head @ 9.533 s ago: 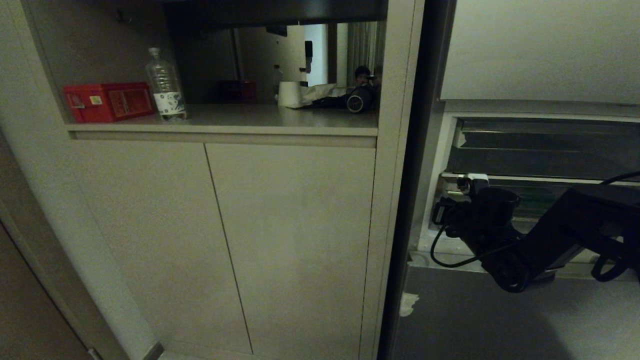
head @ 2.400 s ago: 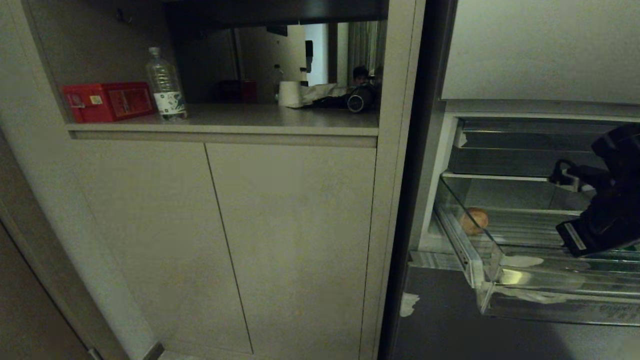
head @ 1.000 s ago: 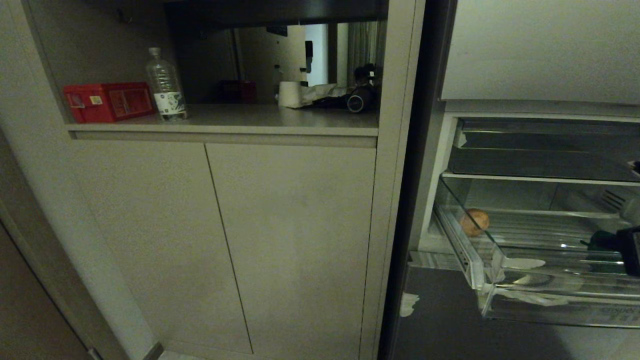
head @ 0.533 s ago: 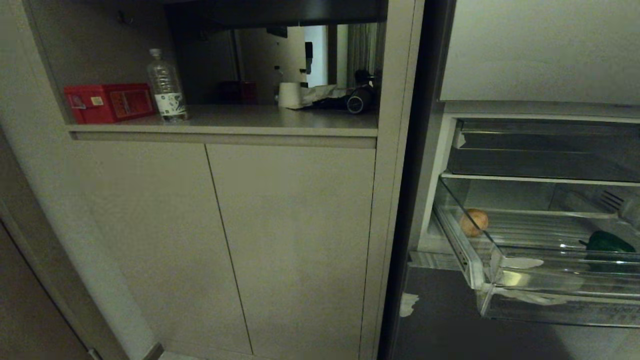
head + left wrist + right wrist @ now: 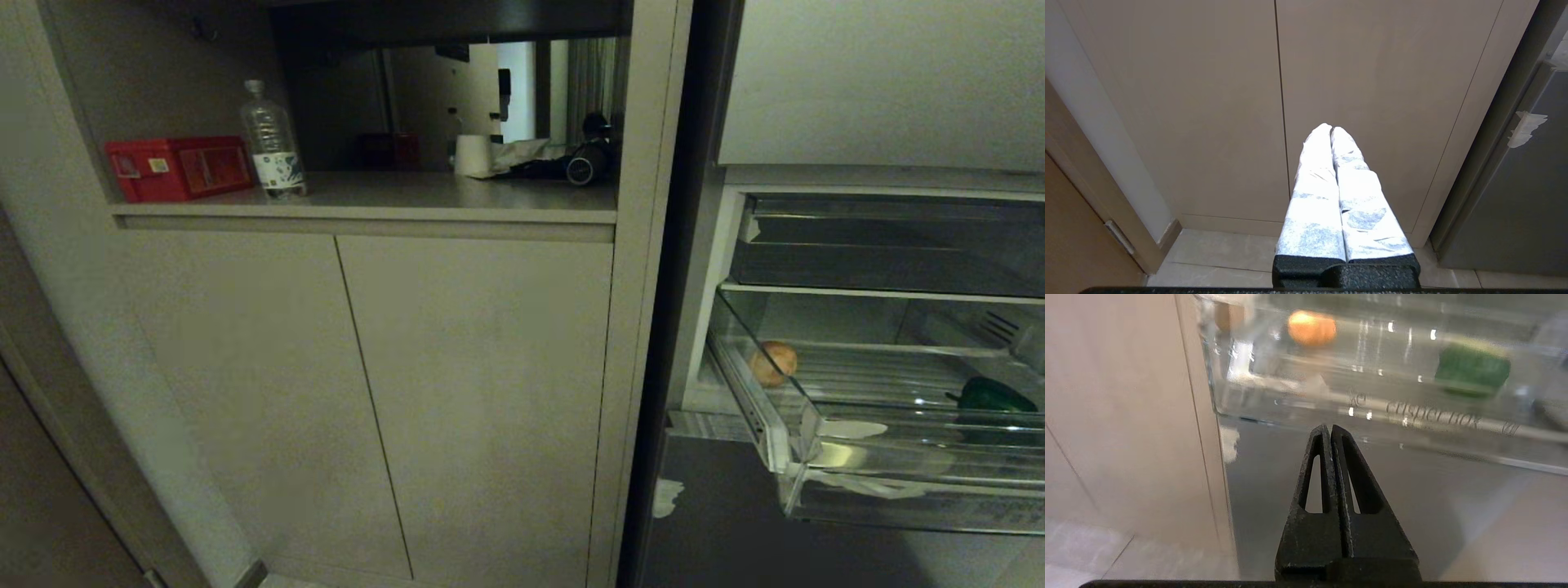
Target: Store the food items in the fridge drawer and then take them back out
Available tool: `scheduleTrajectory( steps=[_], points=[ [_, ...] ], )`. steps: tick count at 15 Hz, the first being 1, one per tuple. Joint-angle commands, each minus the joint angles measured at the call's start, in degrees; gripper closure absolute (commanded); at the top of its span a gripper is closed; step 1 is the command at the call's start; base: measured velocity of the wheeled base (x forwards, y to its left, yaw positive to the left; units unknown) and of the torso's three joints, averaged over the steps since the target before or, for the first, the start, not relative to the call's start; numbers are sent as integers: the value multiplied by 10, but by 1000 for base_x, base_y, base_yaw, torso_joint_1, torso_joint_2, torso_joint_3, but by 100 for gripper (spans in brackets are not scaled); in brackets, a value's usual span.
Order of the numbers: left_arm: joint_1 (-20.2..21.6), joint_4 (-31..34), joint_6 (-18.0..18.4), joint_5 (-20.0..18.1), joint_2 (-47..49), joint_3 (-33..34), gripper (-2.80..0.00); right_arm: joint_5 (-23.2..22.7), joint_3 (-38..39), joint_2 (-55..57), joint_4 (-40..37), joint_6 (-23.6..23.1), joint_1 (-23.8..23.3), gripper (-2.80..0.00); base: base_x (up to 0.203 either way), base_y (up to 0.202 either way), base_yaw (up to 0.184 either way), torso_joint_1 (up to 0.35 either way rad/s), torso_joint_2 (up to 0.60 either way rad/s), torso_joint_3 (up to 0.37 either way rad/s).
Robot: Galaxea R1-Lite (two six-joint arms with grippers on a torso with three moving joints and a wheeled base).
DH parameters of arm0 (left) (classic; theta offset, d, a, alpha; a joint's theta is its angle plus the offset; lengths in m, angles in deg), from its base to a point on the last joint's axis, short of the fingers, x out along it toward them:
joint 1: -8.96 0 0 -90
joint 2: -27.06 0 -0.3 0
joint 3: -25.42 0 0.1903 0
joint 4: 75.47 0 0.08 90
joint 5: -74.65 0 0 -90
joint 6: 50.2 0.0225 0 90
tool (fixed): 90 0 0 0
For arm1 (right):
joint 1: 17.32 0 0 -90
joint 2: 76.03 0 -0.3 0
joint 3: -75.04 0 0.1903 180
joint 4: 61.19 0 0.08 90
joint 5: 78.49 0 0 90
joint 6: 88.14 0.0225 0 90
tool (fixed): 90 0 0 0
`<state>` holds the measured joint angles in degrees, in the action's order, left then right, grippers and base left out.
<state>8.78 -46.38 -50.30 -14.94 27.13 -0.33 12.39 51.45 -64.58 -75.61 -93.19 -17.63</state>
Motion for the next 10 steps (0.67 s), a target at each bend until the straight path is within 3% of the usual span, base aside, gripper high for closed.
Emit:
scheduleTrajectory(
  steps=[1, 10],
  points=[
    [0, 0, -1, 0, 0, -1, 0, -8, 20, -110, -21, -10, 5, 0, 0, 0, 0, 0, 0, 0],
    [0, 0, 0, -1, 0, -1, 0, -17, 20, -115, -45, 22, 4, 0, 0, 0, 0, 0, 0, 0]
  ],
)
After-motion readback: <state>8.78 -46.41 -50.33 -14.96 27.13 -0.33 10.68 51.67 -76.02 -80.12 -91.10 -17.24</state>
